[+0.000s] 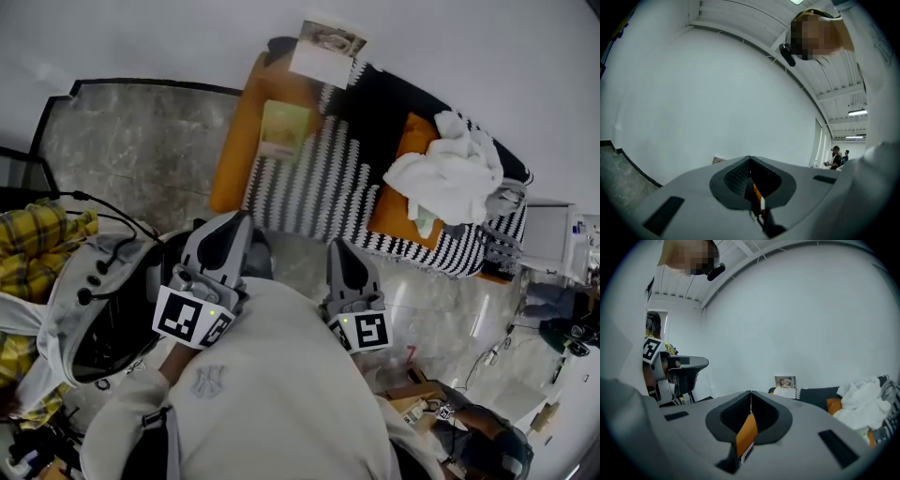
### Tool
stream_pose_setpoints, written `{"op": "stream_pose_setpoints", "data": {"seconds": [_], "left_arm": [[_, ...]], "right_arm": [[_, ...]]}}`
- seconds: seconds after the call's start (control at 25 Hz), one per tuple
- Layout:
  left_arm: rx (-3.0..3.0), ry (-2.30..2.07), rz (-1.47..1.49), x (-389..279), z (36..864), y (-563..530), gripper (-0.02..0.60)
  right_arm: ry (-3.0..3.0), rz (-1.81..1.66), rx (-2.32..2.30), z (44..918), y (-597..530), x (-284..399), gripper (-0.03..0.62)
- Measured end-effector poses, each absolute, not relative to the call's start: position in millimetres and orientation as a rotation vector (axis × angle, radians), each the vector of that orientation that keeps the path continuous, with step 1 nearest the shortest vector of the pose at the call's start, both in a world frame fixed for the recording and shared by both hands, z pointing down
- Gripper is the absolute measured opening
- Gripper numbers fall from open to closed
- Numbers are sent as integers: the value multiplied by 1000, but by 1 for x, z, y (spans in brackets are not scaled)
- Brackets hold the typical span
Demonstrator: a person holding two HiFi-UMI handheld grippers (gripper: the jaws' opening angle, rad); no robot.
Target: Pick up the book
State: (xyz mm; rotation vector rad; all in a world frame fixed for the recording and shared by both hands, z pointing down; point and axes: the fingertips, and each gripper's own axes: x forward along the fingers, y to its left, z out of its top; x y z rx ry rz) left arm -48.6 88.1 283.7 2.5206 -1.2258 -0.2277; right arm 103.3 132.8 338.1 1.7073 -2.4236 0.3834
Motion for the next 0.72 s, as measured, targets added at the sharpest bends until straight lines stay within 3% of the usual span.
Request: {"op": "stream_pose_setpoints", "data": {"seconds": [0.72], "left_arm": [[2450, -1223, -220, -63, 296, 12, 9]], "right_arm": [[-2455, 391, 1691, 345, 56, 86, 20]]}}
